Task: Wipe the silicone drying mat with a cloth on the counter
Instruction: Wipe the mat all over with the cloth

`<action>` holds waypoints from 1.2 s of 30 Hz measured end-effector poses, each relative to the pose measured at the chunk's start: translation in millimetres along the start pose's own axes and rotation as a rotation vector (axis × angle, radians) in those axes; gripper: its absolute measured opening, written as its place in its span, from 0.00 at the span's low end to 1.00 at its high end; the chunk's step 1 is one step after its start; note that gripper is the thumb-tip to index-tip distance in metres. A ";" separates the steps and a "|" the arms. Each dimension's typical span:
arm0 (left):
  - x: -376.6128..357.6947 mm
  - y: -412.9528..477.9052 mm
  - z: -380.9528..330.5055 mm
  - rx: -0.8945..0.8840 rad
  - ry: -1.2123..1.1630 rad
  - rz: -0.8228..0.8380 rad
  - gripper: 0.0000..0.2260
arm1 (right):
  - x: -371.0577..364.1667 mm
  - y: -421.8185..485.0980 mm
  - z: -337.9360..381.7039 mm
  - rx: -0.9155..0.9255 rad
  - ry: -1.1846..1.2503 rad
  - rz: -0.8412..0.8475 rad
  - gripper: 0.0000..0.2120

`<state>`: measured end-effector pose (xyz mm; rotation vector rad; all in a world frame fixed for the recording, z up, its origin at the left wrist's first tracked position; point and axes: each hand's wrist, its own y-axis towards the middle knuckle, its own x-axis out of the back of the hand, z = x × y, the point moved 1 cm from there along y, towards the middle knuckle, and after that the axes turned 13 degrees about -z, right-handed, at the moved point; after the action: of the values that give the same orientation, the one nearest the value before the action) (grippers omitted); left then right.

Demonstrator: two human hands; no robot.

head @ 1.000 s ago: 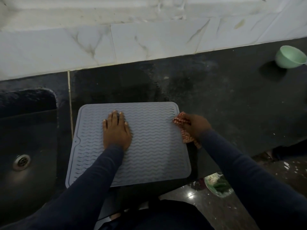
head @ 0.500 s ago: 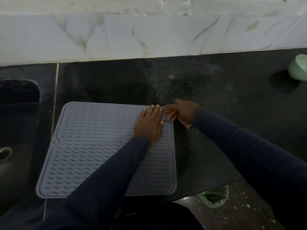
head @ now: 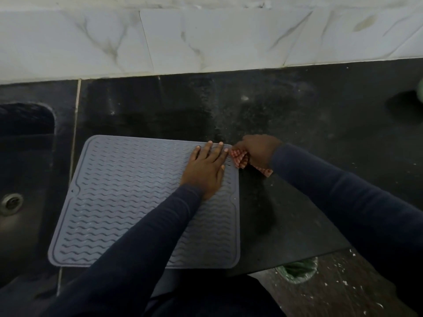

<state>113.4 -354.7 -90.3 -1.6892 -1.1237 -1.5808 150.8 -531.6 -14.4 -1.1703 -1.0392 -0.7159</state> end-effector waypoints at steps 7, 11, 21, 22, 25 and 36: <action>-1.8 1.1 0.0 0.012 0.007 0.016 0.24 | -5.1 -37.9 16.4 0.027 0.003 0.092 0.29; -2.5 -0.4 -0.2 0.006 0.002 -0.001 0.24 | -15.2 -57.3 26.9 0.110 0.028 0.144 0.28; -3.1 -1.6 1.1 0.008 -0.012 -0.005 0.24 | 3.1 -34.6 25.3 0.020 -0.013 0.033 0.23; -3.2 -1.4 1.4 0.004 -0.013 -0.008 0.24 | 0.3 -37.7 28.7 0.030 -0.007 0.043 0.22; -4.7 -2.2 2.1 -0.003 -0.018 -0.021 0.24 | -10.9 -57.3 38.4 0.068 0.043 0.063 0.21; -3.0 -2.6 1.1 -0.002 -0.036 0.028 0.24 | -36.2 -118.3 52.0 -0.163 0.418 0.080 0.30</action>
<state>111.9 -353.0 -93.7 -1.7330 -1.1120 -1.5409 18.3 -515.7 0.2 -1.1307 -0.5906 -0.9467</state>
